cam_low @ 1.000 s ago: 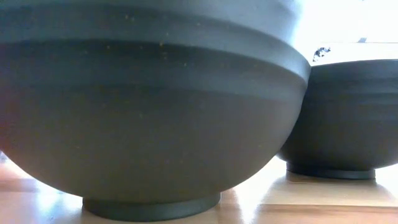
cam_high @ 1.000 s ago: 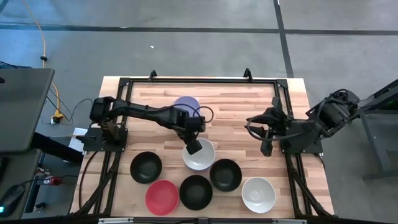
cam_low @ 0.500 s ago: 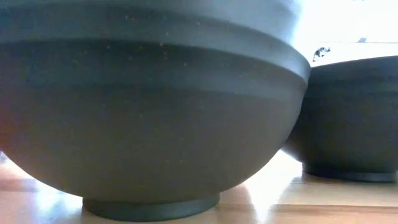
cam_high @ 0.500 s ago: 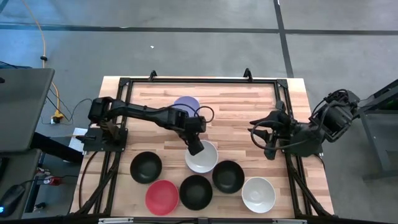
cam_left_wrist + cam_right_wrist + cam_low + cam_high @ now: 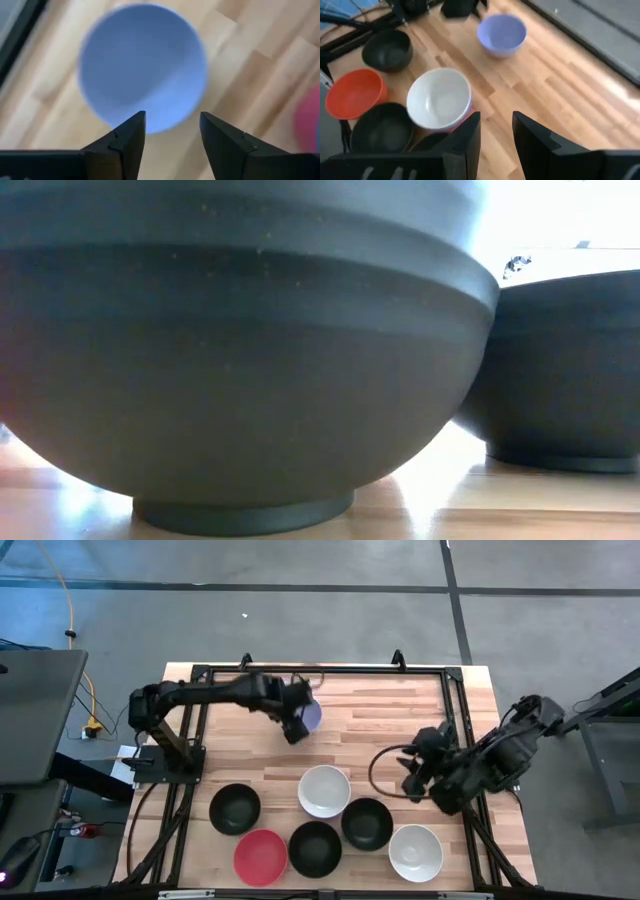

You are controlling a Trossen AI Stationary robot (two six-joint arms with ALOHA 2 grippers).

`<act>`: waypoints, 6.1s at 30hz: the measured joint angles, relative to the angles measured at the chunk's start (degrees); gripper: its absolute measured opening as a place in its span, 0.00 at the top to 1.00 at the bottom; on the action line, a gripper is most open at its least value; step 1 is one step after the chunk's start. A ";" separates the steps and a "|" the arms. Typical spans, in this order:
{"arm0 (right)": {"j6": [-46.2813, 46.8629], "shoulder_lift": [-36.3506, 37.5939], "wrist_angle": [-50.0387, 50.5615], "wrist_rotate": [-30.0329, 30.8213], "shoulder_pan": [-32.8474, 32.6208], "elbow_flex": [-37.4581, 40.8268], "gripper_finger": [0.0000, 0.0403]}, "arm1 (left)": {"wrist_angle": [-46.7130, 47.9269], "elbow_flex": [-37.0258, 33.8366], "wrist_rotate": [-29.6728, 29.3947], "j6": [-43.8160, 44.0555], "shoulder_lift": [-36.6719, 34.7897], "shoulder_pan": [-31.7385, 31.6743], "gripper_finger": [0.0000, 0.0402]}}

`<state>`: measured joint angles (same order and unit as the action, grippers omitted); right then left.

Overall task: Nest bowls inside each other
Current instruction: Stack the light blue bowl on the white bowl

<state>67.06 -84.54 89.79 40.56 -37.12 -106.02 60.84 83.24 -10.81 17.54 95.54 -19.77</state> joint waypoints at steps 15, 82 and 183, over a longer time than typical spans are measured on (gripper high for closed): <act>9.09 -5.49 -0.33 -7.79 0.00 0.02 0.74 | -0.57 -0.02 8.97 -11.43 3.51 -19.10 0.56; 1.42 -5.37 -4.73 -7.78 4.90 0.02 0.74 | -3.48 -0.02 16.31 -14.84 15.39 -18.76 0.78; 6.65 -6.60 -1.41 -0.55 -3.56 0.04 0.74 | 9.57 24.09 18.80 -5.70 22.28 13.21 1.00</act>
<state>73.71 -91.14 88.38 40.00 -40.69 -105.97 70.41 107.33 7.99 11.85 117.82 -6.57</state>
